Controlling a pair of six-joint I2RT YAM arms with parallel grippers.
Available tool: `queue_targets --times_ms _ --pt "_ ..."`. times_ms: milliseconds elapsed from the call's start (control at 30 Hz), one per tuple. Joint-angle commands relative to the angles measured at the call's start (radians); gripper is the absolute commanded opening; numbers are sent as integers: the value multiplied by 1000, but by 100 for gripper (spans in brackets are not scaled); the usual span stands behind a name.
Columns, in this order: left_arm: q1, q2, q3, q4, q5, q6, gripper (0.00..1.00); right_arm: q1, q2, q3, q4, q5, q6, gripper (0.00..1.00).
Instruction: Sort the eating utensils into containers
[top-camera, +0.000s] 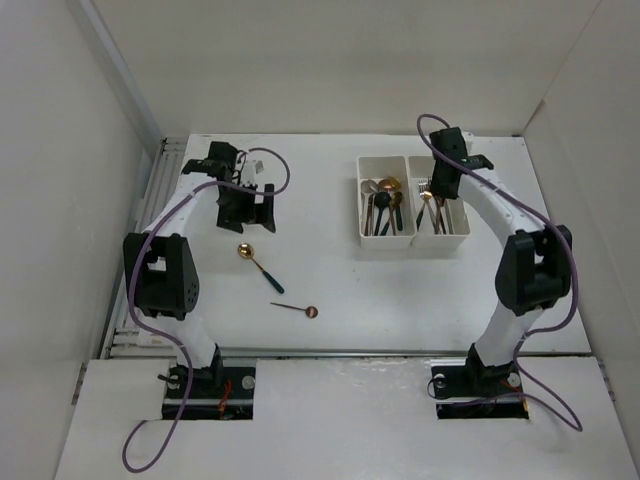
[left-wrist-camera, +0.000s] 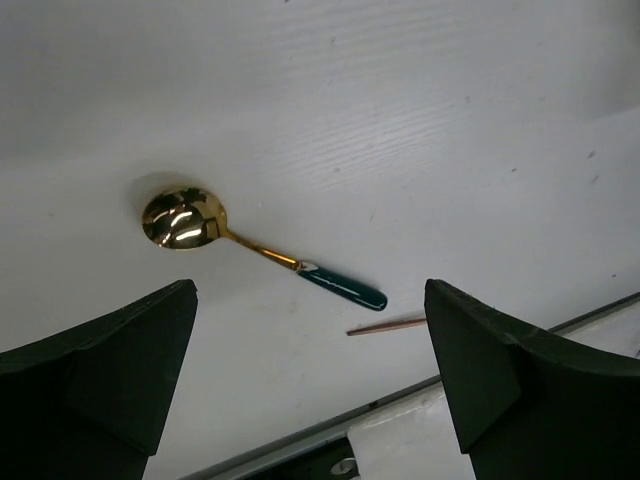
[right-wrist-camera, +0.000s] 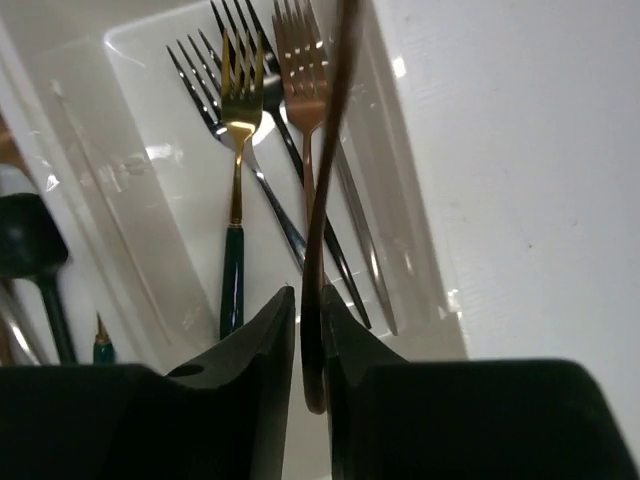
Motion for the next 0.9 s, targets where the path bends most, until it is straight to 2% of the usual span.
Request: queue_targets --times_ms 0,200,267,333,367,400,433,467,500,533,633,667,733,767,833,867 --pt "-14 -7 -41 -56 -45 62 96 31 115 67 -125 81 -39 24" --pt "-25 28 -51 -56 -12 62 89 -1 154 102 -122 37 -25 41" --pt "-25 37 -42 -56 -12 53 89 -1 125 103 -101 27 -37 53" --pt "-25 37 -23 -56 -12 53 89 -1 101 103 -101 27 -47 61" --pt "-25 37 -12 -56 -12 44 89 11 72 103 -101 27 -47 68" --pt "-25 37 7 -56 -21 35 89 22 53 103 -101 67 -47 73" --pt "-16 27 17 -46 -22 35 89 58 35 115 -111 93 -47 78" --pt "-6 27 26 -46 -22 24 89 86 -8 115 -122 119 -32 89" --pt "-6 18 46 -36 -37 12 89 118 -30 115 -122 139 -19 92" --pt "6 4 57 -27 -66 12 89 198 -51 124 -122 150 -19 100" --pt "35 -48 72 2 -176 -28 91 344 -102 124 -85 132 -19 100" --pt "44 -67 72 2 -214 -37 93 440 -111 124 -73 113 -19 100" --pt "73 -126 72 33 -311 -48 94 523 -85 124 -30 49 -19 100" --pt "119 -145 60 33 -333 -77 94 598 -65 142 -16 -15 -19 100" --pt "174 -177 45 42 -348 -86 94 667 19 207 5 -51 -19 100" --pt "236 -203 32 53 -348 -100 95 724 57 239 5 -60 -19 100"
